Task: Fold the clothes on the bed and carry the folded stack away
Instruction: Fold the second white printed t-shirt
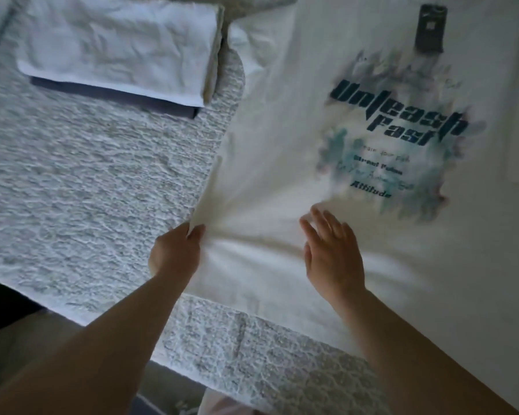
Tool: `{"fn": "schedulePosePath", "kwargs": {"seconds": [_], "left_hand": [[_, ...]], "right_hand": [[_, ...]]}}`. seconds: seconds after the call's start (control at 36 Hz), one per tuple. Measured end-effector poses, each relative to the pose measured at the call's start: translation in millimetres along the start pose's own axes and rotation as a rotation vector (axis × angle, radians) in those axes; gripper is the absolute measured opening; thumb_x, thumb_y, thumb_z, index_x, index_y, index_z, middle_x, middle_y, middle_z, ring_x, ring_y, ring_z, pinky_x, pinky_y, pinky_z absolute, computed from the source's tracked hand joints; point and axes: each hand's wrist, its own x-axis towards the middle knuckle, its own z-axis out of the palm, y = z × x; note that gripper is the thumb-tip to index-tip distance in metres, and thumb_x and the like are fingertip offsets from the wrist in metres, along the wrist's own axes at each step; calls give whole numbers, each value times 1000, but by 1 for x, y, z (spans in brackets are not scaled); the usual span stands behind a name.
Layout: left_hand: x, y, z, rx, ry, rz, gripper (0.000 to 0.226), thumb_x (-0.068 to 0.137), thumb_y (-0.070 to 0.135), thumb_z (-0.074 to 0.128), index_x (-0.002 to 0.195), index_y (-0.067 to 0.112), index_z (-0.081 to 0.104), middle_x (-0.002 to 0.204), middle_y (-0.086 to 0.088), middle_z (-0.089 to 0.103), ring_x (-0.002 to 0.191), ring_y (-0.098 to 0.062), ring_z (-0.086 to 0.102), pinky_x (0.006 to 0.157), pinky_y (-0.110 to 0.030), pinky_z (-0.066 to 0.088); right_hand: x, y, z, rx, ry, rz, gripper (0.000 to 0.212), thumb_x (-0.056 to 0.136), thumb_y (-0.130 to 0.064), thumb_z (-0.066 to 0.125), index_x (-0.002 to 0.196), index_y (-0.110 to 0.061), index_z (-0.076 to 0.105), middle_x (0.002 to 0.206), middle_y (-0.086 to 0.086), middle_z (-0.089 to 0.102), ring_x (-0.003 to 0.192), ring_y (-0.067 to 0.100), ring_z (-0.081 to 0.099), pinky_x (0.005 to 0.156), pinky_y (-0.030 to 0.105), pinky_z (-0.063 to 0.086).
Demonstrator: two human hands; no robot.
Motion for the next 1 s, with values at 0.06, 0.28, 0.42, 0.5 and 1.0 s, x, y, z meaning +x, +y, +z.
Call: {"fn": "schedulePosePath", "kwargs": {"seconds": [0.06,0.28,0.42,0.5,1.0], "left_hand": [[-1,-8,-1,64,-17,7,37,96,50,41,118,29,62,108,-11,65,100,-35,59,70,-31,35],[15,11,-4,47,18,162,38,94,46,48,116,18,61,113,-7,59,98,-32,58,70,-33,39],[26,29,-11,-163,-47,227,29,89,39,59,109,18,60,89,-5,67,77,-25,58,66,-31,42],[21,31,-13,-165,-61,278,22,89,36,57,103,20,58,78,-4,64,77,-30,62,64,-33,46],[-86,90,37,332,-327,697,66,98,26,39,151,34,1,107,-2,63,90,-23,63,69,-30,41]], "right_hand": [[2,-8,1,-2,5,-3,50,98,-23,40,147,-17,32,158,4,19,144,24,17,116,43,15],[16,-24,1,56,24,58,53,96,-27,45,147,-21,33,158,4,17,146,24,14,113,50,18],[14,-22,2,19,-75,58,58,98,-32,35,151,-30,12,160,-2,-5,147,18,-4,117,44,8],[7,-22,-1,51,-91,31,57,98,-25,36,150,-33,15,160,-2,-6,147,18,-5,119,41,8],[6,-4,-26,955,-98,507,34,97,-39,41,109,-20,67,105,-2,66,102,18,58,78,27,42]]}}
